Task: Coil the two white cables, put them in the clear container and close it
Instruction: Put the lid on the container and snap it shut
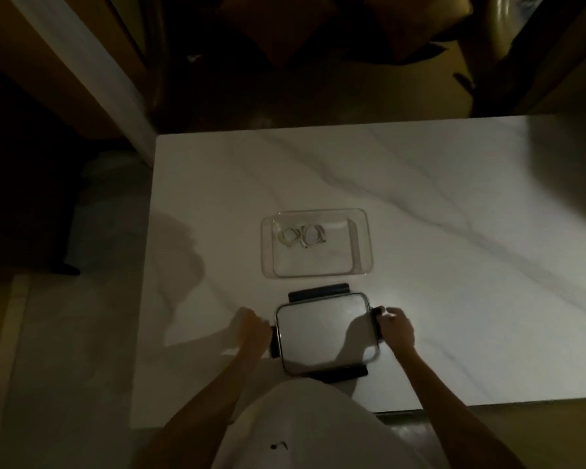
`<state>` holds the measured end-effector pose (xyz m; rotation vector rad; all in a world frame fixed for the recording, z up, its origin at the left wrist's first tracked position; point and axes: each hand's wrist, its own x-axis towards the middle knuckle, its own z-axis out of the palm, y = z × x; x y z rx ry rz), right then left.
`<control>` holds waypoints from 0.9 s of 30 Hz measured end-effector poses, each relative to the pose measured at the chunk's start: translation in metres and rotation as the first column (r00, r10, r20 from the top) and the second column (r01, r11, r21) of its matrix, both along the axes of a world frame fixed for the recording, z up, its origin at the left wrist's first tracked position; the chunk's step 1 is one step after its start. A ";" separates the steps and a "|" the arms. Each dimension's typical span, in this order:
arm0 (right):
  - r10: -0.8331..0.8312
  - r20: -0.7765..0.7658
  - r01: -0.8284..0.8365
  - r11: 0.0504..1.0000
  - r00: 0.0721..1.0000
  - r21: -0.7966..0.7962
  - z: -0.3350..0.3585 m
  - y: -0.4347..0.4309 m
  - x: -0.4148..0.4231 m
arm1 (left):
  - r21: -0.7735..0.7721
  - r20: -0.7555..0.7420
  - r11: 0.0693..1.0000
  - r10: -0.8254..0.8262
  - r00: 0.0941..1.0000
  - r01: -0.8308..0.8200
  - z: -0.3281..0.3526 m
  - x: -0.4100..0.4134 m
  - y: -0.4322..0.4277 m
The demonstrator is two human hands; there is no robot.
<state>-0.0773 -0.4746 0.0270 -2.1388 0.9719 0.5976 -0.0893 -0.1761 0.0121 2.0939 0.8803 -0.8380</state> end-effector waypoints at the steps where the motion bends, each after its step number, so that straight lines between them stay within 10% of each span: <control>1: 0.042 -0.029 -0.042 0.999 0.999 0.033 -0.007 -0.002 -0.012 | -0.026 0.027 0.999 -0.026 0.999 0.027 -0.005 -0.011 -0.003; 13: -0.010 -0.091 0.035 0.960 0.996 0.278 -0.017 -0.023 -0.043 | -0.339 -0.143 0.773 0.521 0.841 -0.536 0.014 -0.065 -0.001; 22: -0.218 0.054 0.075 0.543 0.974 0.836 0.112 -0.033 -0.035 | -0.613 0.271 0.637 0.726 0.633 -0.468 0.144 -0.068 0.013; 27: -0.053 0.351 -0.193 0.754 0.935 0.628 0.142 -0.026 -0.001 | -0.652 0.378 0.572 0.814 0.441 -0.498 0.172 -0.011 -0.001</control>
